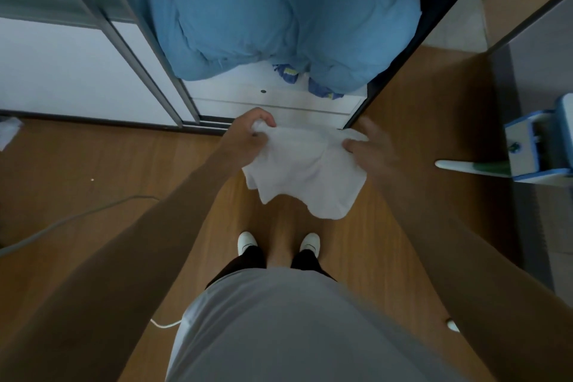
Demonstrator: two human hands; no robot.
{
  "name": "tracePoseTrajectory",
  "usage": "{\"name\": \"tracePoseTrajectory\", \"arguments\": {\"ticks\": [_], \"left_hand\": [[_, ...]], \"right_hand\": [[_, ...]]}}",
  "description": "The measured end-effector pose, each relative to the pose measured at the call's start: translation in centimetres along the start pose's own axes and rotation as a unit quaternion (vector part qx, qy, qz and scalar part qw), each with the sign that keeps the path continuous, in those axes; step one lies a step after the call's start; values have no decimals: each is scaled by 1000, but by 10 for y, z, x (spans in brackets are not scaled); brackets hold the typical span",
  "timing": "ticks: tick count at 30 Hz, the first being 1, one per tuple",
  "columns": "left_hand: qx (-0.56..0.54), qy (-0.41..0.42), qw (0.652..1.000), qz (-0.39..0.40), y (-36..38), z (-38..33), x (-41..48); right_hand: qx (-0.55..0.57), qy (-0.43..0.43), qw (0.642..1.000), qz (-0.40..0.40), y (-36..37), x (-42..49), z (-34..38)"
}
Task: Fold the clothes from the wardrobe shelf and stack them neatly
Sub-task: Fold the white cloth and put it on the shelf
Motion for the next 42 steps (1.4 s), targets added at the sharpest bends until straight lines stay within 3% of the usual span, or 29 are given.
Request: {"name": "tracePoseTrajectory", "arguments": {"ticks": [3, 5, 8, 11, 14, 16, 18, 20, 23, 25, 27, 29, 33, 35, 37, 40, 42], "left_hand": [[79, 20, 996, -30, -19, 3, 4], [87, 23, 995, -46, -32, 4, 6], [20, 7, 997, -80, -55, -5, 12], [-35, -46, 997, -51, -85, -13, 19], [56, -27, 996, 70, -113, -20, 22], [160, -8, 980, 115, -126, -27, 28], [258, 9, 958, 123, -135, -36, 37], [342, 45, 936, 72, -145, -48, 45], [436, 109, 892, -55, -173, -66, 54], [462, 129, 869, -123, -192, -79, 60], [431, 127, 877, -171, -209, -96, 65], [379, 127, 891, -213, -221, -114, 70], [315, 114, 913, -234, -239, -142, 86], [167, 116, 959, -195, -246, -153, 99], [-34, 124, 981, -143, -251, -163, 112], [-165, 124, 969, -137, -260, -176, 137], [-297, 117, 939, -129, -271, -186, 155]], "right_hand": [[-21, -78, 997, -11, 14, -1, 14], [-45, -78, 995, 40, 22, -1, 29], [-59, -20, 985, 158, 27, -2, 51], [-205, -24, 956, 208, 35, 0, 71], [-383, -92, 908, 143, 46, 9, 93], [-417, -129, 897, 71, 53, 16, 109], [-429, -152, 890, -3, 59, 18, 126], [-433, -193, 878, -64, 61, 19, 142], [-346, -259, 896, -101, 59, 23, 171], [-166, -261, 948, -72, 58, 29, 192], [54, -225, 973, -27, 56, 33, 212], [167, -217, 962, -6, 54, 38, 233], [288, -231, 928, 52, 45, 51, 269], [327, -249, 906, 100, 38, 56, 289], [392, -263, 869, 147, 31, 63, 309], [475, -274, 817, 179, 26, 78, 340], [473, -292, 812, 179, 25, 93, 360]]}}
Point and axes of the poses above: each hand's wrist, its own x-axis towards the middle knuckle, its own y-axis out of the palm, z = x × y, the point moved 1 cm from there along x, towards the middle knuckle, and after that the axes turned 4 degrees about x, right-handed, at the moved point
